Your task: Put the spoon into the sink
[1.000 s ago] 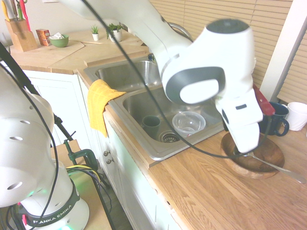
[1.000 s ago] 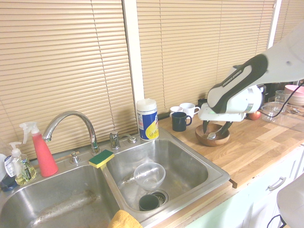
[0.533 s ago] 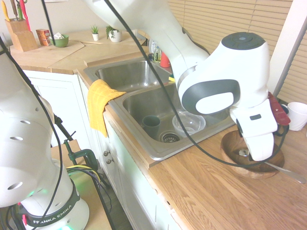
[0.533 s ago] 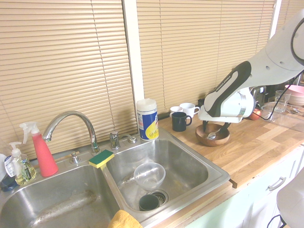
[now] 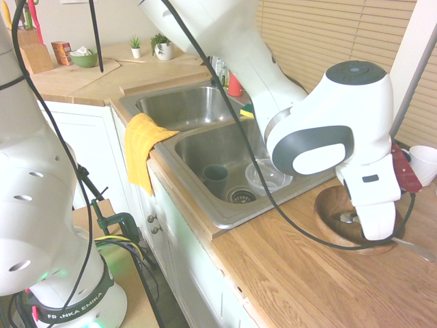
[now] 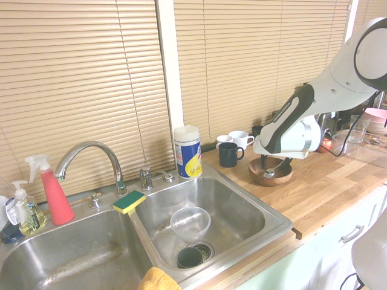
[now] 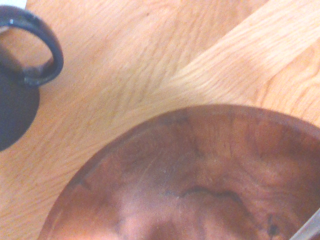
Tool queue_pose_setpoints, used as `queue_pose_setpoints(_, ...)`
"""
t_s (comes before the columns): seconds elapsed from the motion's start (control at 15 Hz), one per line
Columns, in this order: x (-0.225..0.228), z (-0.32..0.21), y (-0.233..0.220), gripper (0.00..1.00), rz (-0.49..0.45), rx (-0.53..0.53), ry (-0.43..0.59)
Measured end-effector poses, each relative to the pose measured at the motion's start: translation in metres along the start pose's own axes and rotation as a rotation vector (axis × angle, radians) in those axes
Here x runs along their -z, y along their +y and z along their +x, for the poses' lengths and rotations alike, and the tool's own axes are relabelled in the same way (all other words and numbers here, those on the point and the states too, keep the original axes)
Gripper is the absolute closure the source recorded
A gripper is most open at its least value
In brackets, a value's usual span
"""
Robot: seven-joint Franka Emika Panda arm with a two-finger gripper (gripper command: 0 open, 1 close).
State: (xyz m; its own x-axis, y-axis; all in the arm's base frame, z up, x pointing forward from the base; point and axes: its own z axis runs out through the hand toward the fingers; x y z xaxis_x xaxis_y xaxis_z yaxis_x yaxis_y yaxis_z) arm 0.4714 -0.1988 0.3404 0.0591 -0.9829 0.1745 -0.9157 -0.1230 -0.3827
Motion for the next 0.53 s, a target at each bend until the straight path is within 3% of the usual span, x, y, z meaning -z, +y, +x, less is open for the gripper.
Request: queue_pose_setpoints(0.53,-0.01,0.0,0.003,1.0,-0.022,-0.009,0.0)
